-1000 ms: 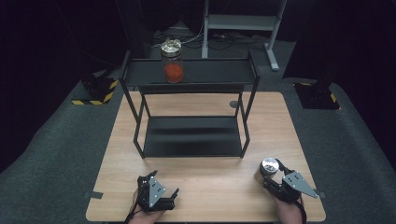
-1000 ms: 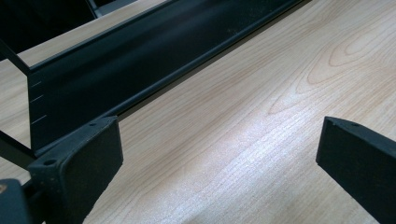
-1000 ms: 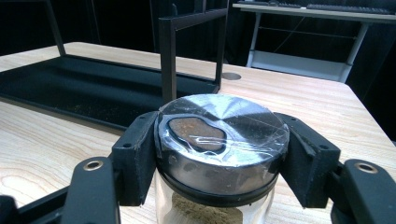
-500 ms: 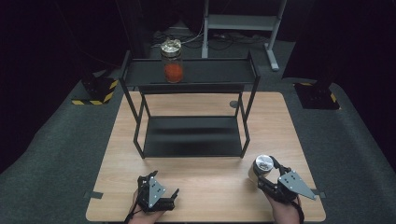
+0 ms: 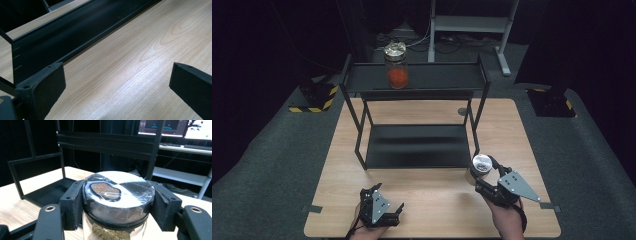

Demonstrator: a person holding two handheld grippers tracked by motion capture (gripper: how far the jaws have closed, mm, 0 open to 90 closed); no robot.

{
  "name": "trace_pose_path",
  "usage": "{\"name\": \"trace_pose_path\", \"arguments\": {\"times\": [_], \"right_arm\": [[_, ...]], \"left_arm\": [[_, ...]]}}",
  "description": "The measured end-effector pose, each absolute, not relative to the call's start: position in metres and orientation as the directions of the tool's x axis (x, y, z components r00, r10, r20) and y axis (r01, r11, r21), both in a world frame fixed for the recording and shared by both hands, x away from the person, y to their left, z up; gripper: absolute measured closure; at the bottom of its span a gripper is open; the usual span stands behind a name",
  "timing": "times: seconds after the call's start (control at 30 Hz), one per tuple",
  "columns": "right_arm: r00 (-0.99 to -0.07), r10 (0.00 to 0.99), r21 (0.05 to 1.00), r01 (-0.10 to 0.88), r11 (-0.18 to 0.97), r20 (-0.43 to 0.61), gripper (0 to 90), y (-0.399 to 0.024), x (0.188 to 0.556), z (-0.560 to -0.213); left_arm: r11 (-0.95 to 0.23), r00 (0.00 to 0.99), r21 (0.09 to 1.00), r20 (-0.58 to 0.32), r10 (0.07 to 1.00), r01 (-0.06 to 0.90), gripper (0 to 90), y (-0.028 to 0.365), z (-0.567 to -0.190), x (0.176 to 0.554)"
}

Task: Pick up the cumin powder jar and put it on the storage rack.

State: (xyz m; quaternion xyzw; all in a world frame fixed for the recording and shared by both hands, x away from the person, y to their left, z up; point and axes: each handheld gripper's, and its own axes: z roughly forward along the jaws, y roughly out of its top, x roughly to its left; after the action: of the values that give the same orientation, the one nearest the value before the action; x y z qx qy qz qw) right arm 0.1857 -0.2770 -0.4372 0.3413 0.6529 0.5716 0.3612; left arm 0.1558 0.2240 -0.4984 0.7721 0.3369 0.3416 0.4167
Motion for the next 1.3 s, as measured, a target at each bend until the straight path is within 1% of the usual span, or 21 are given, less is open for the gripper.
{"name": "trace_pose_path", "arguments": {"times": [0.63, 1.3], "right_arm": [[-0.535, 0.839, 0.993, 0.001, 0.115, -0.096, 34.1, -0.255, 0.206, -0.407], [-0.556, 0.826, 0.995, -0.023, 0.093, -0.089, 34.1, -0.242, 0.222, -0.387]], "left_arm": [[-0.427, 0.546, 0.876, 0.25, 0.8, 0.225, 0.8, 0.226, -0.499, 0.155], [-0.429, 0.548, 0.875, 0.25, 0.798, 0.225, 0.8, 0.226, -0.499, 0.155]]}}
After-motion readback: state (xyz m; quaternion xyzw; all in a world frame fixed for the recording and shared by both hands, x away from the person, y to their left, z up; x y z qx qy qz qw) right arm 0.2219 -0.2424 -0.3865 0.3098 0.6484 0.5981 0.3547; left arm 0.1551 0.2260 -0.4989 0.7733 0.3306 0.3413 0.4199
